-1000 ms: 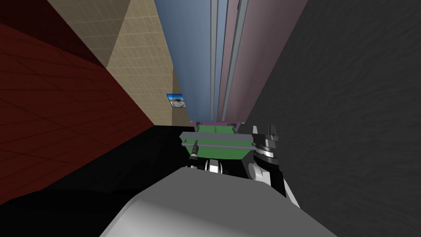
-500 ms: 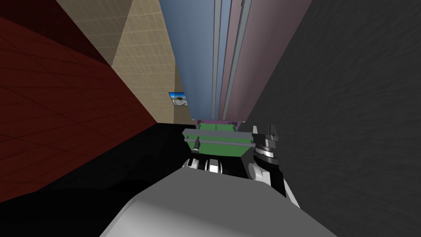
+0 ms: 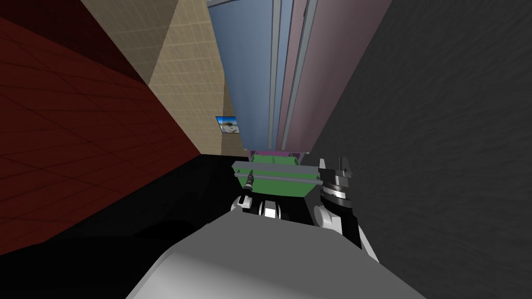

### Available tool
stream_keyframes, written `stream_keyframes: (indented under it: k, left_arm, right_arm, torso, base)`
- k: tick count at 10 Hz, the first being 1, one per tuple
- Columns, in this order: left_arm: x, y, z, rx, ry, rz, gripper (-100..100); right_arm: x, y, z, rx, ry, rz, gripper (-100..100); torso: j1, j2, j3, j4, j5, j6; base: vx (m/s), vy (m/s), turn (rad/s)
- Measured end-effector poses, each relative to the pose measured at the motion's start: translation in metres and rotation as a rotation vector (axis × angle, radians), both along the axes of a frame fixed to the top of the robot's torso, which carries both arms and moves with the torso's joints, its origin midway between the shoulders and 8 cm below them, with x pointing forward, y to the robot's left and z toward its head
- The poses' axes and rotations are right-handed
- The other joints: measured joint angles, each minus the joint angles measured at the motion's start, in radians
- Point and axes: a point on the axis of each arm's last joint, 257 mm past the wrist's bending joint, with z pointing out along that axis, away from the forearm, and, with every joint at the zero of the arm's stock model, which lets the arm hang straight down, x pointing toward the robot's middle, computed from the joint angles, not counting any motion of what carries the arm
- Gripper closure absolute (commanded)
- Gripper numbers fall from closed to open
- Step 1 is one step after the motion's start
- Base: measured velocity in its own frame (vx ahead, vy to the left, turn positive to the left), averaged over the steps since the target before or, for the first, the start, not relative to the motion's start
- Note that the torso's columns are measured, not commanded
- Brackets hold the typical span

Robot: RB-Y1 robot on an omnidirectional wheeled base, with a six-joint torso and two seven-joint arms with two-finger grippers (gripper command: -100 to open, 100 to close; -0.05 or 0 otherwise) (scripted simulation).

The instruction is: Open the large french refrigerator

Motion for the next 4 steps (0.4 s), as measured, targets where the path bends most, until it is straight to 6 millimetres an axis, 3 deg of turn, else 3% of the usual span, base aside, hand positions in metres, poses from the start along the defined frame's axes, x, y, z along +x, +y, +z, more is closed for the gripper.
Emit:
stream_keyframes:
  k: [4]
  left_arm:
    - [-0.0050, 0.0008, -0.0090, -0.002, 0.023, 0.002, 0]
  right_arm:
    - [0.0000, 0.0000, 0.0000, 0.000, 0.000, 0.000, 0]
  torso:
    - [0.004, -0.006, -0.003, -0.006, 0.004, 0.001]
  base:
    - [0.000, 0.000, 0.000]
